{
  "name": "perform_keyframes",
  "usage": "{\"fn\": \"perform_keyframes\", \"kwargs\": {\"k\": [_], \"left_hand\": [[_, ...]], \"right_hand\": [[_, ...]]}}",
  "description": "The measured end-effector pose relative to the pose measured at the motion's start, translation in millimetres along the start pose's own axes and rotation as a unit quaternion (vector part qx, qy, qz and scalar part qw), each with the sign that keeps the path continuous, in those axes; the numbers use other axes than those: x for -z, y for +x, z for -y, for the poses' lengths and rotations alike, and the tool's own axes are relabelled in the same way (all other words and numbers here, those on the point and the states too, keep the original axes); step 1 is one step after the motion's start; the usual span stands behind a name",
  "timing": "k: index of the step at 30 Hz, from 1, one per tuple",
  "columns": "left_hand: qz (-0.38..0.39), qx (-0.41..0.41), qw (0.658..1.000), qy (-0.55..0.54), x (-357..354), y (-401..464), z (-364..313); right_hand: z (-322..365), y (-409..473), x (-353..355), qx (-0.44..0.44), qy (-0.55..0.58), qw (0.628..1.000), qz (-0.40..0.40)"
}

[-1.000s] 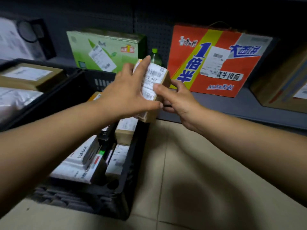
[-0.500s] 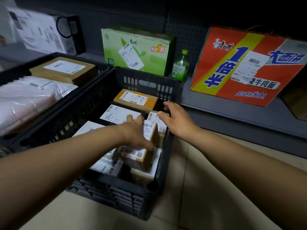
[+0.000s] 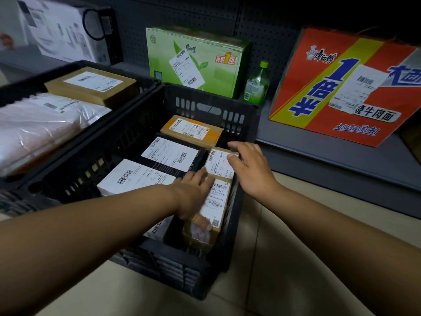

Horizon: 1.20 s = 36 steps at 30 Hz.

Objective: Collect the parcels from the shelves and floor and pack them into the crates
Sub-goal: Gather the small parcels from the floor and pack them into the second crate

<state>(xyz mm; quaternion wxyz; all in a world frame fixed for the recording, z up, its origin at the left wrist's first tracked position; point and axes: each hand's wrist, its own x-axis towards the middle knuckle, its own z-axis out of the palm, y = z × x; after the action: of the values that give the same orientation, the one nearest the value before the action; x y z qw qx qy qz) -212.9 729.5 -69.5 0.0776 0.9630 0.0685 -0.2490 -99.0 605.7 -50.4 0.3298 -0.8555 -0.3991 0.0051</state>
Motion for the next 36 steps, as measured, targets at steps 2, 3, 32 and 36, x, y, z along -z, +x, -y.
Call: {"fn": "perform_keyframes", "kwargs": {"k": [2, 3, 32, 36], "left_hand": [[0.017, -0.015, 0.998, 0.06, -6, 2, 1], [0.022, -0.017, 0.997, 0.071, -8, 4, 1], [-0.274, -0.342, 0.899, 0.025, 106, 112, -321], [-0.248, -0.358, 0.898, 0.062, 103, 154, -394]], "right_hand": [[0, -1, -1, 0.0, 0.018, 1.0, -0.009], [0, -2, -1, 0.0, 0.024, 1.0, -0.012], [-245, -234, 283, -0.294, -0.303, 0.905, 0.053], [-336, -281, 324, -0.379, -0.286, 0.88, 0.02]]}}
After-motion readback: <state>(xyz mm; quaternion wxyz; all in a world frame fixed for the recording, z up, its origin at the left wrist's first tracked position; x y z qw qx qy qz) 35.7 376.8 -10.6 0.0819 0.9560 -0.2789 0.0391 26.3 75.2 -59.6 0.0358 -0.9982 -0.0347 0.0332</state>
